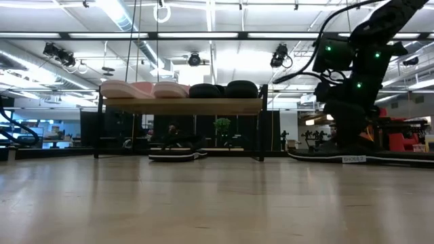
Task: Pick and place slides into the shelf
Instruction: Put the black slipper under the shelf
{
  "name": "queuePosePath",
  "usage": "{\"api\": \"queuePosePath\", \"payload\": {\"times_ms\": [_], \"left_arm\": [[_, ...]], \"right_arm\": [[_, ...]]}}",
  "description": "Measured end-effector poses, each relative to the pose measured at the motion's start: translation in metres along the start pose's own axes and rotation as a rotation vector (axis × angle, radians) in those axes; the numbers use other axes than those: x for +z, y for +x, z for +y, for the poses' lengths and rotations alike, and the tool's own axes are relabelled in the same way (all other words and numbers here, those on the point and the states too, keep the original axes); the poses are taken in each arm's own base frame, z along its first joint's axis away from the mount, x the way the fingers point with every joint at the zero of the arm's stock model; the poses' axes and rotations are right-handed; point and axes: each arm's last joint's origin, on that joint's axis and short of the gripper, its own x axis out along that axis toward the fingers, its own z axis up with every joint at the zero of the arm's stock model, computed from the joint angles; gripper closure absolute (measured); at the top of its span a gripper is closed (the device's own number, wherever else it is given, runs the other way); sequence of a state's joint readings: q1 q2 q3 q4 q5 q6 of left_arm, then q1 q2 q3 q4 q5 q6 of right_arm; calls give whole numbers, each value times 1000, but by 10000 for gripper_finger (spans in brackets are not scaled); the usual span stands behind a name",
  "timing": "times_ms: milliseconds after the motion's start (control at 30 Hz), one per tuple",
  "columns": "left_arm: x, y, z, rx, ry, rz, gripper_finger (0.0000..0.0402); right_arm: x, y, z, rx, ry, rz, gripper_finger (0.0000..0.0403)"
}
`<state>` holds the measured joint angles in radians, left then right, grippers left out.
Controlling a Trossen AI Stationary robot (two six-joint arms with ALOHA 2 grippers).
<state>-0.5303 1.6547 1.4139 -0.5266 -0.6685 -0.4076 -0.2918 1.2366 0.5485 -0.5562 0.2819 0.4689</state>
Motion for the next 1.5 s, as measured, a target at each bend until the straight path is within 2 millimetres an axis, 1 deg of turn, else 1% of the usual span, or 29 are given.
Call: {"api": "queuePosePath", "payload": {"times_ms": [100, 233, 433, 533, 833, 900, 967, 1100, 1133, 1233, 1333, 1433, 1500], "left_arm": [[1, 2, 3, 8, -5, 1, 394], [2, 5, 6, 18, -11, 3, 395], [2, 5, 6, 20, -12, 3, 376], [2, 5, 6, 19, -11, 3, 373], [2, 5, 6, 20, -11, 3, 394], [2, 5, 6, 20, -11, 4, 395], [2, 5, 6, 19, -9, 4, 392], [2, 5, 6, 20, -10, 3, 380], [2, 5, 6, 20, -10, 3, 378], [3, 5, 6, 19, -12, 1, 376], [3, 5, 6, 18, -14, -1, 379], [3, 5, 6, 18, -14, -1, 386], [3, 5, 6, 17, -15, -2, 391]], "right_arm": [[4, -2, 2, 32, -7, -13, 265], [4, -2, 4, 84, -6, 5, 265], [4, -3, 4, 100, -15, 12, 265], [4, -3, 4, 101, -31, 7, 265], [5, -8, 4, 120, -26, -10, 268], [5, -8, 4, 124, -8, -11, 281], [5, -8, 4, 127, -4, -16, 305], [6, -8, 4, 138, 6, -14, 381], [6, -8, 5, 144, 7, -14, 390], [4, -10, 8, 133, 33, -23, 389], [-3, -18, 9, 109, 65, -22, 396], [-8, -34, 11, 155, 121, -67, 395], [-11, -50, 13, 223, 140, -118, 397]]}}
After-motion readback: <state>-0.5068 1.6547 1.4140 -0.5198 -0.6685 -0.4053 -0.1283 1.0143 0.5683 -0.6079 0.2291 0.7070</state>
